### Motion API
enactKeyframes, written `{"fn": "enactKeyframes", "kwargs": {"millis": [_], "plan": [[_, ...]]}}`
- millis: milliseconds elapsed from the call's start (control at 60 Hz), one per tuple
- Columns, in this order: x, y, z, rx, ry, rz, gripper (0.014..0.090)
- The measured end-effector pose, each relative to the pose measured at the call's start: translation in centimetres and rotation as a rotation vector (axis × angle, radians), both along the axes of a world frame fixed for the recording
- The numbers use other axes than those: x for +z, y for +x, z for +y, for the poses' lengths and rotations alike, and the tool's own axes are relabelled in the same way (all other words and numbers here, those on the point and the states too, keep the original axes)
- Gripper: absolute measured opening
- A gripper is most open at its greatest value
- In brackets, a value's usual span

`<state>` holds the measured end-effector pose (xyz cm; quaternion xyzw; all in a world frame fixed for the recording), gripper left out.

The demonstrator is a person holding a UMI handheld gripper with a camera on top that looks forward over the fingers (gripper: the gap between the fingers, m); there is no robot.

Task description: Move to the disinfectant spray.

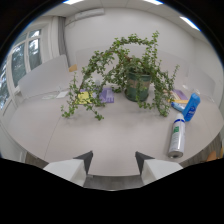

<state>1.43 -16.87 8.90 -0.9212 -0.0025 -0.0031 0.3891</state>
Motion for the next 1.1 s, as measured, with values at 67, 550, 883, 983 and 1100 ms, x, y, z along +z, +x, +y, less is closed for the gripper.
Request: {"fn": "enactKeyframes", "kwargs": {"millis": [67,550,883,983,1100], "plan": [[-1.4,3.9,-1.4,0.004,-0.012,0.031,0.0842],[-10.9,32.5,-12.2,-0.016,-0.054,-0.031,0.0846],[-17.6,40.1,-18.7,0.020,-0.039,-0.060,0.0845],[-19.7,41.5,-17.0,0.031,-0.028,-0.056,0.0847],[-22.2,42.7,-15.3,0.033,-0.020,-0.054,0.0845]]}}
